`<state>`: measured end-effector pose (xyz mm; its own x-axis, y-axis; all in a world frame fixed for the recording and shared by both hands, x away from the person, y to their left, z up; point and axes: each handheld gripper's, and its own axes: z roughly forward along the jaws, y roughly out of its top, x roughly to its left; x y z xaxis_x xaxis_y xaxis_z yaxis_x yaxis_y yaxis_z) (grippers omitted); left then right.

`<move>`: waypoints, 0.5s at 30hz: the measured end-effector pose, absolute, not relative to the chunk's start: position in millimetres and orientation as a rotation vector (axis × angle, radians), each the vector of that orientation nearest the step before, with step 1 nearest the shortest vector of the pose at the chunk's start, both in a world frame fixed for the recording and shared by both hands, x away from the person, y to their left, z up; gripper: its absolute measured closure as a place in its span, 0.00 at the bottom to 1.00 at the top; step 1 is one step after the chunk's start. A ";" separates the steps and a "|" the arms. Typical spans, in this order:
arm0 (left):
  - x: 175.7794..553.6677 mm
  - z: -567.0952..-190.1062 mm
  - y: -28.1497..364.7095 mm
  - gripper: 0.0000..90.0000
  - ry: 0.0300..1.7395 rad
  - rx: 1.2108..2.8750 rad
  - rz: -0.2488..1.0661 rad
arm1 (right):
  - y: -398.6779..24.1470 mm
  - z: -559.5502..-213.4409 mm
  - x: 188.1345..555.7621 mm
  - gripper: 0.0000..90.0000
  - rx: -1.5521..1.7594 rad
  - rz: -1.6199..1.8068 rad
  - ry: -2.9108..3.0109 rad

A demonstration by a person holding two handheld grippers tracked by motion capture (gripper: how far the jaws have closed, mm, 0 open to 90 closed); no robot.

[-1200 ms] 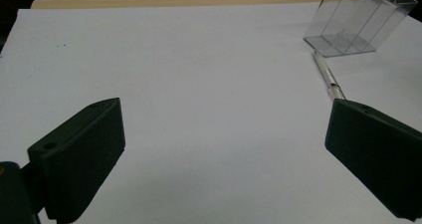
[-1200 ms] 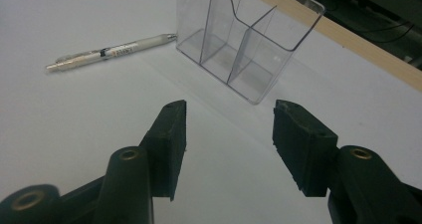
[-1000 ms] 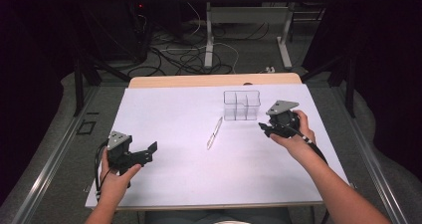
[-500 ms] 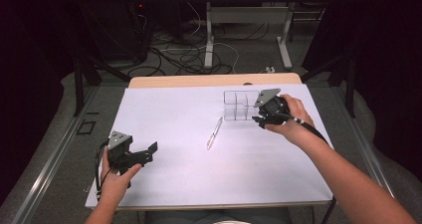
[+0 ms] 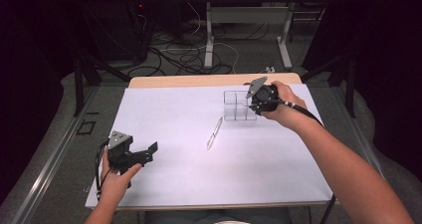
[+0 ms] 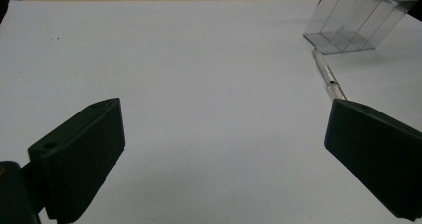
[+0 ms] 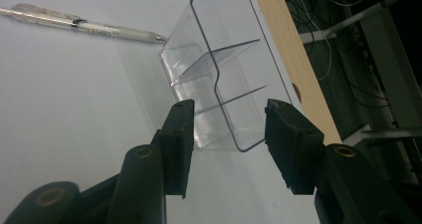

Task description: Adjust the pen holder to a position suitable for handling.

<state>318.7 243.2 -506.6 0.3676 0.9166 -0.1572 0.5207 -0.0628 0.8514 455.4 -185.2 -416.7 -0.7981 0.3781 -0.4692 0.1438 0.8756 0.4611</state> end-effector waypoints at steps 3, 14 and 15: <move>318.9 -506.6 243.1 0.03 1.279 1.717 0.544 | -183.5 -417.7 459.3 0.63 0.375 0.540 2.490; 319.9 -507.5 242.2 0.03 1.283 1.724 0.542 | -172.4 -434.9 481.1 0.68 0.317 0.528 2.558; 319.9 -507.7 242.3 0.03 1.284 1.723 0.543 | -172.3 -435.6 483.3 0.68 0.300 0.514 2.555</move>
